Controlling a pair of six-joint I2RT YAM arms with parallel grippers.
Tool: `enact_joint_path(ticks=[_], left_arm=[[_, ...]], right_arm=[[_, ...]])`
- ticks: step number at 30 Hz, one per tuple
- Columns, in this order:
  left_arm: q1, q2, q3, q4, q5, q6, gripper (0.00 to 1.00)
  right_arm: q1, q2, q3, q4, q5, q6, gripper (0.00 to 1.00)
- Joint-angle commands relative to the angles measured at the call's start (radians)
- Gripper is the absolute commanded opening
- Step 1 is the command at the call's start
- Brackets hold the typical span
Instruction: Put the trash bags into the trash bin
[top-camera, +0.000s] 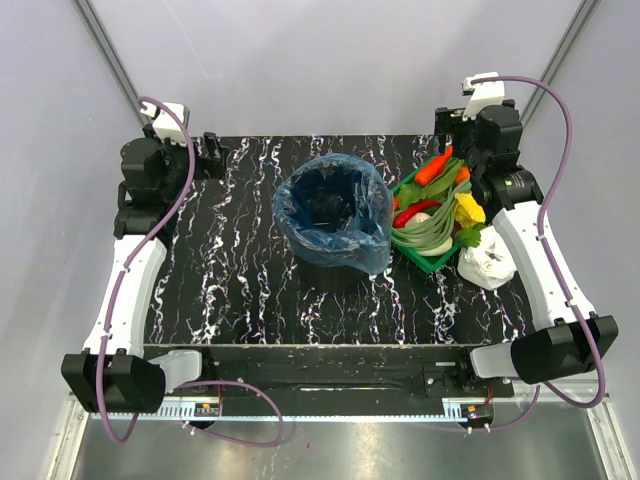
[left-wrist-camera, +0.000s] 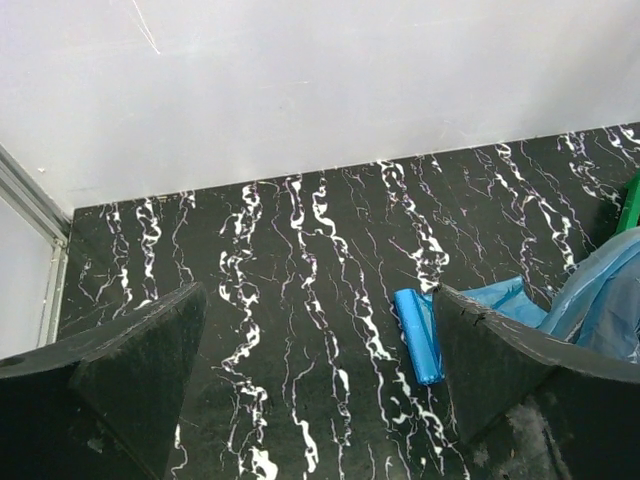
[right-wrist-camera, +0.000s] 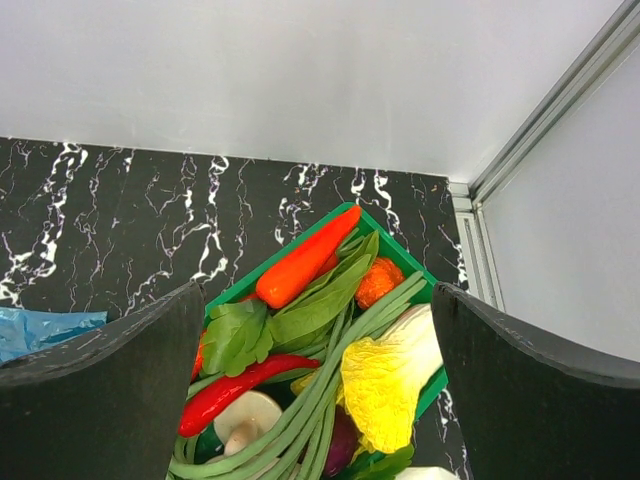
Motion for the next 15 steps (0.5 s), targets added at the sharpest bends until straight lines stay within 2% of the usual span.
enact_joint_path(ticks=[1,15], left_arm=[[0.004,-0.005,-0.014,0.089,0.022,-0.041,0.99],[0.004,-0.001,-0.026,0.102,0.047,-0.053,0.99]], right_arm=[[-0.003,-0.002,0.006,0.059,0.039,-0.001,1.0],[-0.003,0.007,0.01,0.064,0.039,-0.017,1.0]])
